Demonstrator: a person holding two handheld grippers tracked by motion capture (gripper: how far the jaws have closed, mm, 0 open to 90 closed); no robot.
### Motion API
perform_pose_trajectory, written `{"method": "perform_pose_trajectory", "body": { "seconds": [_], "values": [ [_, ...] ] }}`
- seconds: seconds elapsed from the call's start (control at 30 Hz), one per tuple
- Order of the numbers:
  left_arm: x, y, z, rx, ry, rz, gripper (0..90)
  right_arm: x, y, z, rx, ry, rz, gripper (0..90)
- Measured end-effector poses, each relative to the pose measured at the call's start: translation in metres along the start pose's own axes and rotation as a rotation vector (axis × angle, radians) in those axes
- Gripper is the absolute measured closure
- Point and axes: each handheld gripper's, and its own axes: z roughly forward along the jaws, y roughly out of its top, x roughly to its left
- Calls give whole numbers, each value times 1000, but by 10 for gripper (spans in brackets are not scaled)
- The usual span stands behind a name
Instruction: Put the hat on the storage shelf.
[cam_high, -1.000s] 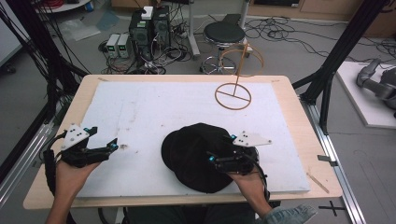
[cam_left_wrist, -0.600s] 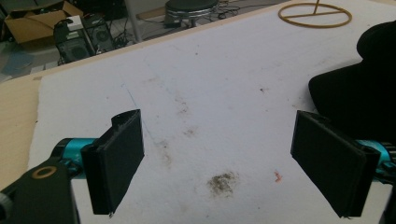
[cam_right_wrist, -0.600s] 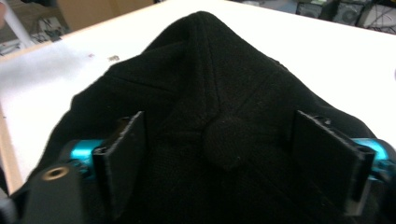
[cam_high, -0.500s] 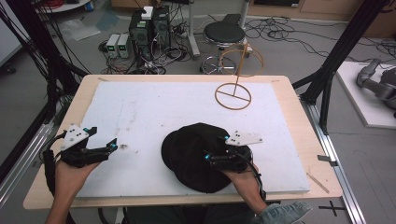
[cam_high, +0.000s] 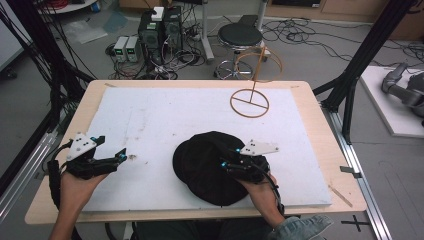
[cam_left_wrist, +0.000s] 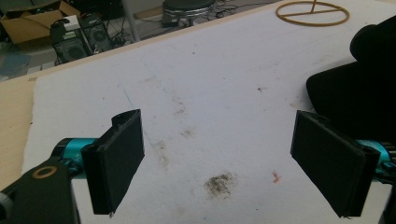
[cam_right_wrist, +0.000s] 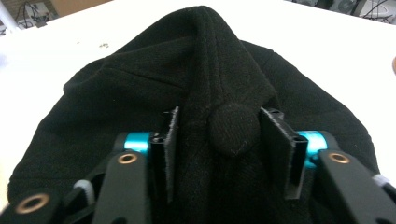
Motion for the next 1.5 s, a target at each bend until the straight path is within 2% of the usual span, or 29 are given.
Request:
{"method": "perform_pose_trajectory", "body": {
  "seconds": [0.2,0.63,1.27,1.5],
  "values": [
    [1,1,-2,-5,5,-2,178,-1,0,0,11,0,-3,638],
    [1,1,-1,-3,8,-3,181,1,9,-10,1,19,-6,682],
    [2,1,-2,-6,6,-2,181,0,44,-28,-93,20,-24,704],
    [3,1,-2,-6,10,-5,182,-5,61,-35,-133,-4,-39,705]
  ]
}}
